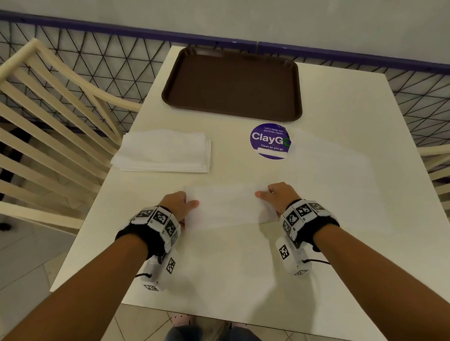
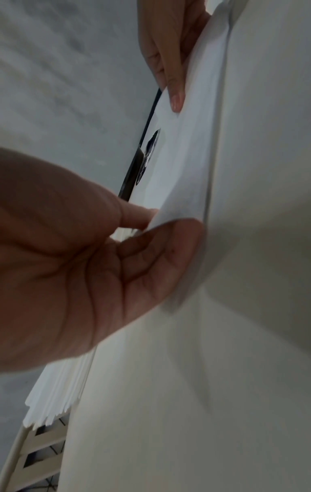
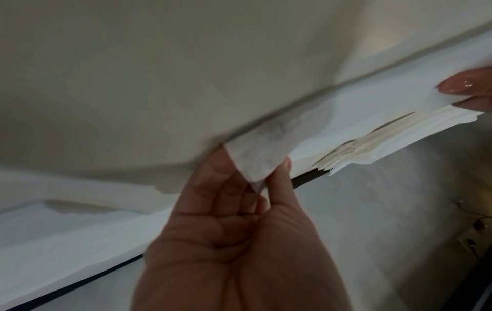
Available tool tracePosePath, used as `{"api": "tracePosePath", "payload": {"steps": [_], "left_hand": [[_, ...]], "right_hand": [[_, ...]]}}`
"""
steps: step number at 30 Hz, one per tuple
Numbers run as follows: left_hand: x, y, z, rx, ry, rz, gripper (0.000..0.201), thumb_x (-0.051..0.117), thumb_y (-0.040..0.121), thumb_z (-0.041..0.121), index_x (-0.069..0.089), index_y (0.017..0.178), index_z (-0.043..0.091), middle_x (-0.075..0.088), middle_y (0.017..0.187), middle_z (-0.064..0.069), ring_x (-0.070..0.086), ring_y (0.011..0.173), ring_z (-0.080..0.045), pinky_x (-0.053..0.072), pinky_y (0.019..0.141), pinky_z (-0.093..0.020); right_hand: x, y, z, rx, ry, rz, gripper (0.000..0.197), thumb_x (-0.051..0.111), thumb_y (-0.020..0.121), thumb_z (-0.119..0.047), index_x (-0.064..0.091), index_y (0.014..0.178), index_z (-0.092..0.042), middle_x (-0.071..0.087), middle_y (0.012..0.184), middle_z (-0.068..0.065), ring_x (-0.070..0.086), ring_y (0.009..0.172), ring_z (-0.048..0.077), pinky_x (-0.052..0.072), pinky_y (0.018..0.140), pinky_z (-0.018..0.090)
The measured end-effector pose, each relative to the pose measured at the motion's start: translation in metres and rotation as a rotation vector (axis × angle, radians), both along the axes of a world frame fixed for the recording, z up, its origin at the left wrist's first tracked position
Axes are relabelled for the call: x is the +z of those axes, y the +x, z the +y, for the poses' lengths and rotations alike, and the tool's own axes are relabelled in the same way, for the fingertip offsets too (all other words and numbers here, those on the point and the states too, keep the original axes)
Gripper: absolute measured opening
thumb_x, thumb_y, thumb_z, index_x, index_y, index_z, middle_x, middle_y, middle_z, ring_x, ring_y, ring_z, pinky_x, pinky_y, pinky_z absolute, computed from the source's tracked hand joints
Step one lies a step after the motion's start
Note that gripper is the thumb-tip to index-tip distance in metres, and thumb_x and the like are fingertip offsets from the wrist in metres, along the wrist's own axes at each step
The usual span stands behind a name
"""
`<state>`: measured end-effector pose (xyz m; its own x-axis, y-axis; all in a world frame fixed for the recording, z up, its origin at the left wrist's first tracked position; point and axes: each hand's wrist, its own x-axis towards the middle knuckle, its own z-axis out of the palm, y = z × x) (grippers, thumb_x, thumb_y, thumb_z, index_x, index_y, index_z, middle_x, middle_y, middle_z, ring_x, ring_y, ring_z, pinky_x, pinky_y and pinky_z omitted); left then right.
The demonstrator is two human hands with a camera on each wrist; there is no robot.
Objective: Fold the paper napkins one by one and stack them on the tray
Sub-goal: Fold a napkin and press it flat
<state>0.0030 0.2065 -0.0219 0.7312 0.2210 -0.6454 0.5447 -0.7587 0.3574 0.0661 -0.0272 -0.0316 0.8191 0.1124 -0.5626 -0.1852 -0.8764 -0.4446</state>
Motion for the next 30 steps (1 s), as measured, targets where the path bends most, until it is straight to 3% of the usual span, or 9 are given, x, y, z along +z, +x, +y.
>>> {"api": "tracePosePath", "payload": {"steps": [4,7,11,13,16,22,24,27,30], "left_hand": [[0.005,0.0,-0.006,0.043,0.001,-0.038,0.04,0.051,0.094,0.032,0.047,0.115,-0.002,0.059,0.115,-0.019,0.058,0.101,-0.033,0.046,0.087,-0.036],[0.008,-0.002,-0.013,0.048,0.031,-0.147,0.044,0.058,0.09,0.024,0.037,0.123,0.004,0.052,0.12,-0.016,0.057,0.104,-0.035,0.046,0.086,-0.038],[0.011,-0.005,-0.027,-0.395,0.437,-0.485,0.045,0.065,0.082,0.01,0.047,0.121,0.022,0.043,0.122,-0.008,0.054,0.097,-0.027,0.047,0.073,-0.033],[0.009,-0.005,-0.035,-0.639,0.53,-0.432,0.042,0.048,0.09,0.005,0.043,0.129,0.022,0.036,0.135,-0.005,0.042,0.116,-0.027,0.039,0.088,-0.032],[0.005,-0.009,-0.043,-0.657,0.519,-0.354,0.037,0.036,0.097,0.019,0.04,0.133,0.014,0.043,0.133,-0.004,0.038,0.122,-0.025,0.034,0.096,-0.03],[0.001,-0.022,-0.05,-0.53,0.427,-0.271,0.064,0.039,0.09,0.058,0.033,0.137,0.015,0.033,0.137,-0.003,0.038,0.12,-0.023,0.045,0.086,-0.03],[-0.001,-0.024,-0.05,-0.516,0.418,-0.284,0.069,0.04,0.087,0.062,0.033,0.137,0.015,0.032,0.137,-0.003,0.037,0.121,-0.023,0.045,0.087,-0.03],[-0.003,-0.025,-0.048,-0.514,0.421,-0.313,0.07,0.04,0.086,0.064,0.034,0.135,0.014,0.033,0.136,-0.002,0.037,0.12,-0.023,0.044,0.09,-0.03],[-0.004,-0.024,-0.046,-0.544,0.441,-0.33,0.072,0.038,0.086,0.065,0.031,0.137,0.014,0.031,0.139,-0.003,0.036,0.123,-0.024,0.043,0.094,-0.03]], "right_hand": [[0.001,0.0,0.001,0.018,-0.027,-0.009,0.05,0.052,0.093,-0.033,0.03,0.054,-0.012,0.034,0.057,0.002,0.041,0.064,0.023,0.025,0.05,0.022],[0.001,0.0,0.001,0.018,-0.035,-0.01,0.051,0.052,0.093,-0.033,0.028,0.053,-0.013,0.032,0.056,0.001,0.032,0.052,0.013,0.023,0.048,0.021],[-0.001,0.001,0.002,0.029,-0.041,-0.012,0.052,0.053,0.092,-0.034,0.026,0.053,-0.013,0.03,0.055,0.002,0.031,0.05,0.013,0.023,0.05,0.023],[-0.001,0.001,0.002,0.036,-0.045,-0.02,0.053,0.054,0.092,-0.034,0.024,0.053,-0.013,0.028,0.055,0.002,0.03,0.05,0.014,0.022,0.05,0.024],[0.0,0.002,0.002,0.043,-0.046,-0.022,0.053,0.053,0.092,-0.034,0.024,0.054,-0.013,0.028,0.056,0.002,0.028,0.05,0.014,0.022,0.05,0.024],[0.005,-0.004,0.002,0.021,-0.032,-0.045,0.043,0.051,0.093,-0.034,0.035,0.06,-0.011,0.039,0.062,0.003,0.043,0.064,0.022,0.031,0.056,0.026],[0.011,-0.013,0.004,0.003,-0.01,-0.115,0.026,0.051,0.094,-0.033,0.053,0.096,-0.007,0.058,0.092,0.009,0.055,0.092,0.029,0.043,0.077,0.033],[0.012,-0.04,0.01,0.12,-0.132,-0.451,0.046,0.051,0.093,-0.027,0.042,0.135,-0.01,0.048,0.128,0.013,0.052,0.115,0.03,0.043,0.096,0.035],[-0.002,-0.076,0.027,0.427,-0.214,-0.627,0.034,0.049,0.085,-0.024,0.069,0.108,-0.009,0.068,0.112,0.012,0.069,0.098,0.025,0.055,0.083,0.034]]}}
